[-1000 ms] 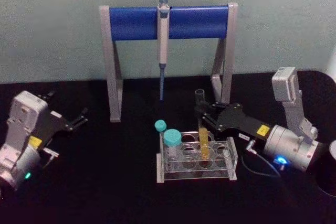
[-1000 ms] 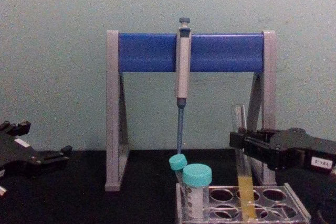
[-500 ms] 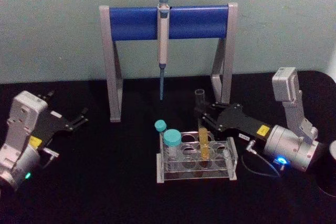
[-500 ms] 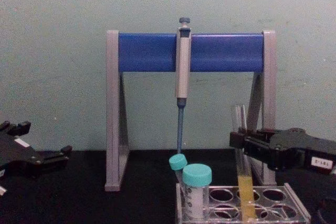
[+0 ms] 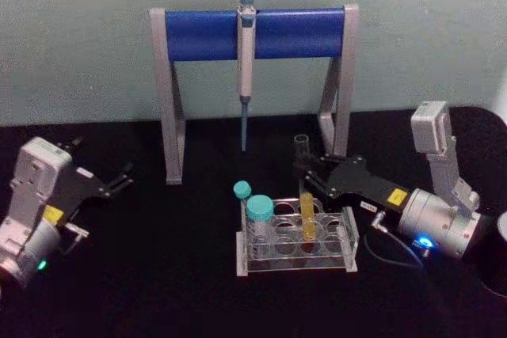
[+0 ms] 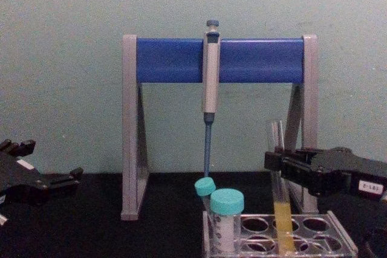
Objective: Pick up the test tube from the test tube rack, shake it, then place it back into the test tube rack.
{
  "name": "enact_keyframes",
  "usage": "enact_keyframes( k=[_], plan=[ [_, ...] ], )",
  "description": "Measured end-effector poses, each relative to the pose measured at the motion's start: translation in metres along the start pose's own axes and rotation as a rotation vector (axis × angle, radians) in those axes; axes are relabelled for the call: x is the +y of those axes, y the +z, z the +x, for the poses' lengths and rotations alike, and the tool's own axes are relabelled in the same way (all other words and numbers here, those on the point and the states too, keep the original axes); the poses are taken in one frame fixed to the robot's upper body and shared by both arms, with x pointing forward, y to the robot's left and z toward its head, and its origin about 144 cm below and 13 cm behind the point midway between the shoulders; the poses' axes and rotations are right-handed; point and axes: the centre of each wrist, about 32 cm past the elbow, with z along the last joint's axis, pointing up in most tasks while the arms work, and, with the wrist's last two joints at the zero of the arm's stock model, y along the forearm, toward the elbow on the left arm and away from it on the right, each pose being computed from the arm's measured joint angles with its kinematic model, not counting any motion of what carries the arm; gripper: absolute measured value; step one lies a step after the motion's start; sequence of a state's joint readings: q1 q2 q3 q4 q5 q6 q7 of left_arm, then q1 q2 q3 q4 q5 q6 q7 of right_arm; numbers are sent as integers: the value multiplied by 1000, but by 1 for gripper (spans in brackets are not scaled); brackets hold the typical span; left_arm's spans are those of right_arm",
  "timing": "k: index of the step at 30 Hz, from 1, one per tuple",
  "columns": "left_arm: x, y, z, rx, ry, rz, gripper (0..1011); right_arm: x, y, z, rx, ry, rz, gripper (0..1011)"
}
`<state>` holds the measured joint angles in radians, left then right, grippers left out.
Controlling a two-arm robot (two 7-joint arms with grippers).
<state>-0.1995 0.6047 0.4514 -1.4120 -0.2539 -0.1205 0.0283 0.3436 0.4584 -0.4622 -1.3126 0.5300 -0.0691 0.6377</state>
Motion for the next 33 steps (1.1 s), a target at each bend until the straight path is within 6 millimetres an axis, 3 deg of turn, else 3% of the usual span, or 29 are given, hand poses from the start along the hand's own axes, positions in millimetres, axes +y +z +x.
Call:
enact_keyframes(
  k=[5, 18, 28, 33],
  plan=[
    [0, 0, 0, 0, 0, 0, 1001, 0, 0, 0, 0, 0, 0, 273],
    [0, 0, 0, 0, 0, 0, 1001, 0, 0, 0, 0, 0, 0, 708],
    [0, 0, 0, 0, 0, 0, 1001, 0, 0, 0, 0, 0, 0, 987],
    [0, 0, 0, 0, 0, 0, 1001, 0, 0, 0, 0, 0, 0, 1000]
  ],
)
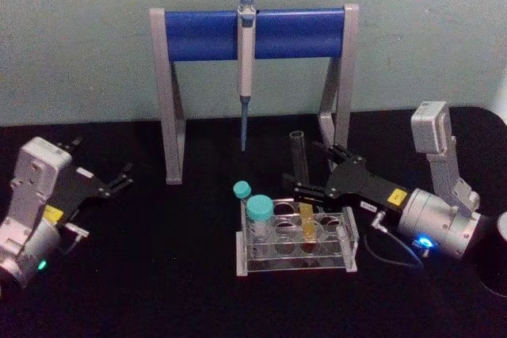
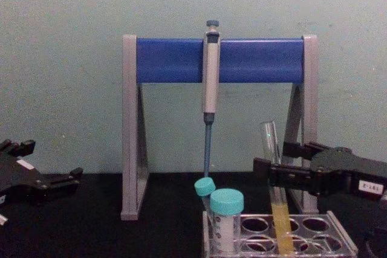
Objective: Pick up the test tube from the test tube rack, shake it, then place it back into the test tube rack.
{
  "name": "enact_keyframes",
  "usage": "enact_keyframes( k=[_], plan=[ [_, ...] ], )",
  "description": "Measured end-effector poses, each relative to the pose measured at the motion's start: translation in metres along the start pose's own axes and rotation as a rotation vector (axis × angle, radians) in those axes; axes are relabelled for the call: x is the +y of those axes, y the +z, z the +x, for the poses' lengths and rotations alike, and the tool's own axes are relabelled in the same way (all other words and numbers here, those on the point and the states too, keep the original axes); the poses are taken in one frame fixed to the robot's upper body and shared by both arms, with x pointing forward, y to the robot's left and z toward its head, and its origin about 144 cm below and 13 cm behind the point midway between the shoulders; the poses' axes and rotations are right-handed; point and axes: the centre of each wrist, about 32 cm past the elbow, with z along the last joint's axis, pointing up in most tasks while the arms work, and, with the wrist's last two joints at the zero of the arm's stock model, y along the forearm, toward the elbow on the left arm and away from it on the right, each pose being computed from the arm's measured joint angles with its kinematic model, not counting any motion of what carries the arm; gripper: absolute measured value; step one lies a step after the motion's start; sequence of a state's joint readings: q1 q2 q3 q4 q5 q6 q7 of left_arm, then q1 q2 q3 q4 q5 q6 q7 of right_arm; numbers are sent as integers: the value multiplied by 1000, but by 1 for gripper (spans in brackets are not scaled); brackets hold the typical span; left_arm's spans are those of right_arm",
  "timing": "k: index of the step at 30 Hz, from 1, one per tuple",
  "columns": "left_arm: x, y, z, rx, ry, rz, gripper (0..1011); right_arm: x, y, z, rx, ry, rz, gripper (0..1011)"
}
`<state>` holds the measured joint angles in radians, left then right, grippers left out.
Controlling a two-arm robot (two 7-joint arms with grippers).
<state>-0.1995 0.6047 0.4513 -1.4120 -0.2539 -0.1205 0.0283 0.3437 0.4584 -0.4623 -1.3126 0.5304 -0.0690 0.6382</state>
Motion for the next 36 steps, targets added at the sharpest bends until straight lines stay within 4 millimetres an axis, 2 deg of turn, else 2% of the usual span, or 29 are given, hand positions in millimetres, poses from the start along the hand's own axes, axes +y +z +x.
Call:
enact_keyframes(
  k=[13, 23, 30, 36],
  plan=[
    [0, 0, 0, 0, 0, 0, 1001, 0, 1, -1, -9, -3, 2, 1000],
    [0, 0, 0, 0, 0, 0, 1001, -8, 20, -10, -94, -60, 77, 1000],
    [0, 0, 0, 0, 0, 0, 1001, -23, 36, -20, -155, -216, 135, 1000],
    [0, 0, 0, 0, 0, 0, 1001, -35, 42, -30, -169, -428, 118, 1000]
  ],
)
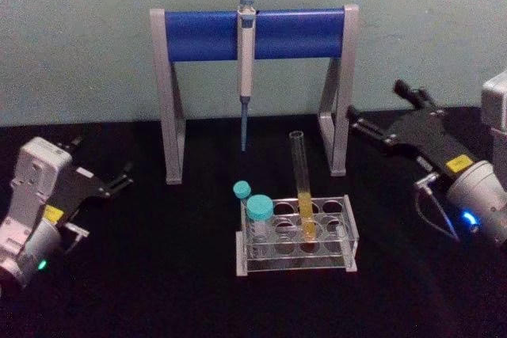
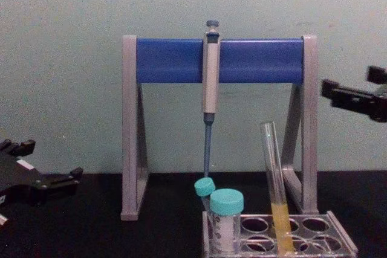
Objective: Pick up the test tube from the test tube rack, shake it, then place it back into the test tube rack.
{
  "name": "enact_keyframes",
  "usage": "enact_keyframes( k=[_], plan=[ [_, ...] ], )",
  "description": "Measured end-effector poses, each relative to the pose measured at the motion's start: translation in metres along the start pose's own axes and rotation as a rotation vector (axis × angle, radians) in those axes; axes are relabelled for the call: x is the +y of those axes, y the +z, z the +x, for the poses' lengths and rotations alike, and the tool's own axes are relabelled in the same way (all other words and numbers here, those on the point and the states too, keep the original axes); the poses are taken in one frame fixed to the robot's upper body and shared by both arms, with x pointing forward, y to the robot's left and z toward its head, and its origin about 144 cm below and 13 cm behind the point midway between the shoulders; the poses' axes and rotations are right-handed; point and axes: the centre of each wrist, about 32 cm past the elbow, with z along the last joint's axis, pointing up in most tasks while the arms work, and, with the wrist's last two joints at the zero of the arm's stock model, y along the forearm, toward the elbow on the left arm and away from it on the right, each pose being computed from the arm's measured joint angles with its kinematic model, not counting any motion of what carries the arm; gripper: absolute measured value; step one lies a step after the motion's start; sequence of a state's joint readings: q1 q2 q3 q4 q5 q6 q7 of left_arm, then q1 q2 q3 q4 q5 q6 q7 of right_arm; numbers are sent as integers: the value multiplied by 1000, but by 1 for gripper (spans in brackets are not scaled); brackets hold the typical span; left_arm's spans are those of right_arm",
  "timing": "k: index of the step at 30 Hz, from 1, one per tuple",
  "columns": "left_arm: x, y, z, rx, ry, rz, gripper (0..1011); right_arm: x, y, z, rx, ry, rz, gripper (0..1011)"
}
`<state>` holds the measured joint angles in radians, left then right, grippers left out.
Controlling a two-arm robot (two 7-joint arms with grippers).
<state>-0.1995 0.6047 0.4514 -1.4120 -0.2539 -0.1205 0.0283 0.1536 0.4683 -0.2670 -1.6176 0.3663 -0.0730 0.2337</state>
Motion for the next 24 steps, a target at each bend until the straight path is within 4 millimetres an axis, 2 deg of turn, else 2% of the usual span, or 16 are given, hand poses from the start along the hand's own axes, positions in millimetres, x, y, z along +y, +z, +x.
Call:
enact_keyframes(
  k=[4, 10, 18, 24],
  plan=[
    [0, 0, 0, 0, 0, 0, 1001, -4, -1, -1, -2, -80, -42, 1000],
    [0, 0, 0, 0, 0, 0, 1001, -5, -9, -7, 3, -218, -210, 1000],
    [0, 0, 0, 0, 0, 0, 1001, -2, -20, -9, 43, -255, -332, 1000],
    [0, 0, 0, 0, 0, 0, 1001, -1, -22, -7, 61, -246, -338, 1000]
  ],
)
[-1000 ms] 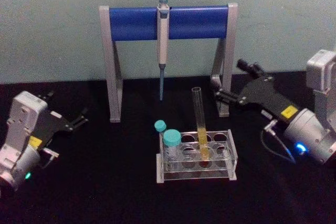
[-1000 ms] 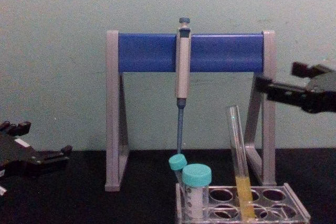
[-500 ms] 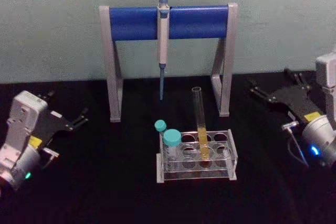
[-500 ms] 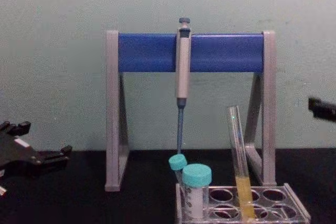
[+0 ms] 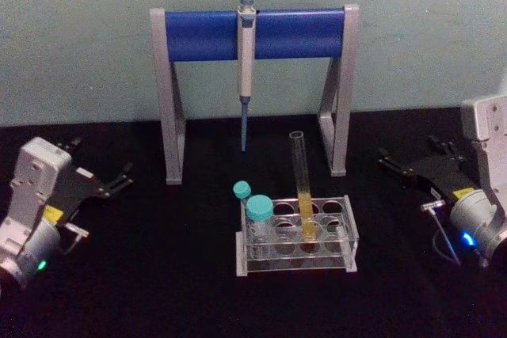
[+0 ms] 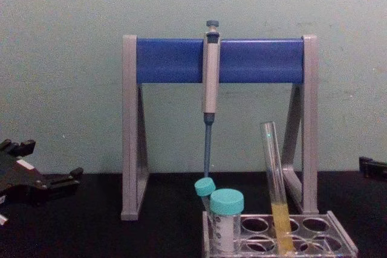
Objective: Pick up the test tube from the test tube rack, shake it, then place it back into the test tube rack.
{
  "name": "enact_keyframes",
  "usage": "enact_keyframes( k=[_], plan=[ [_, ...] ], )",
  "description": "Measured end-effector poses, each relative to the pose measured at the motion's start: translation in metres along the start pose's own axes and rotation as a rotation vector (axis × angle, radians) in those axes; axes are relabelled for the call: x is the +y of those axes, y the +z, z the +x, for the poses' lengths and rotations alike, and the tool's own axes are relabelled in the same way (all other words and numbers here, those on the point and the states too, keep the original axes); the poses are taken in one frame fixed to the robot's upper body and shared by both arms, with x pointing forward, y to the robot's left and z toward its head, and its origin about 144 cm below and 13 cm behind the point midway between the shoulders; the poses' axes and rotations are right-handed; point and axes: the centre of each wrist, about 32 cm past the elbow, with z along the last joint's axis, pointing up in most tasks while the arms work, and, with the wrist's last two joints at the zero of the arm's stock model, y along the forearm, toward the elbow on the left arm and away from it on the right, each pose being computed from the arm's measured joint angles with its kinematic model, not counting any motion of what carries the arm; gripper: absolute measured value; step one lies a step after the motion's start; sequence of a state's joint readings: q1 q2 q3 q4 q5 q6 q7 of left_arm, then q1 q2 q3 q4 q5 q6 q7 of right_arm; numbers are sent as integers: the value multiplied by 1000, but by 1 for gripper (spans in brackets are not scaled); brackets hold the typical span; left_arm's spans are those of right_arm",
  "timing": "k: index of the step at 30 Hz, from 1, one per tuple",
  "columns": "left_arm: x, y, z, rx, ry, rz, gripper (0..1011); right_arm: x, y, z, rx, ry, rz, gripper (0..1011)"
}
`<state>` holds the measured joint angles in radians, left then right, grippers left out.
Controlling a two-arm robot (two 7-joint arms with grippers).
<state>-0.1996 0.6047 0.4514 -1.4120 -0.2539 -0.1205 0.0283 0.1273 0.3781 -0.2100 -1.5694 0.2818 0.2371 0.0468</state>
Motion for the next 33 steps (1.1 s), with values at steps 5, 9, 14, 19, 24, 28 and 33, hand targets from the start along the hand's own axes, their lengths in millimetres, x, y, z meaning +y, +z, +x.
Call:
enact_keyframes(
  k=[5, 9, 14, 19, 24, 28, 33],
  plan=[
    [0, 0, 0, 0, 0, 0, 1001, 0, 0, 0, -1, 1, 1, 1000],
    [0, 0, 0, 0, 0, 0, 1001, 0, 0, 0, -2, 1, 2, 1000],
    [0, 0, 0, 0, 0, 0, 1001, 0, 1, 0, -3, 1, 4, 1000],
    [0, 0, 0, 0, 0, 0, 1001, 0, 1, -1, -4, 1, 5, 1000],
    [0, 0, 0, 0, 0, 0, 1001, 0, 1, -1, -4, 1, 6, 1000],
    [0, 0, 0, 0, 0, 0, 1001, 0, 1, -1, -5, 1, 6, 1000],
    [0, 0, 0, 0, 0, 0, 1001, -1, 1, -1, -5, 1, 7, 1000]
  ],
)
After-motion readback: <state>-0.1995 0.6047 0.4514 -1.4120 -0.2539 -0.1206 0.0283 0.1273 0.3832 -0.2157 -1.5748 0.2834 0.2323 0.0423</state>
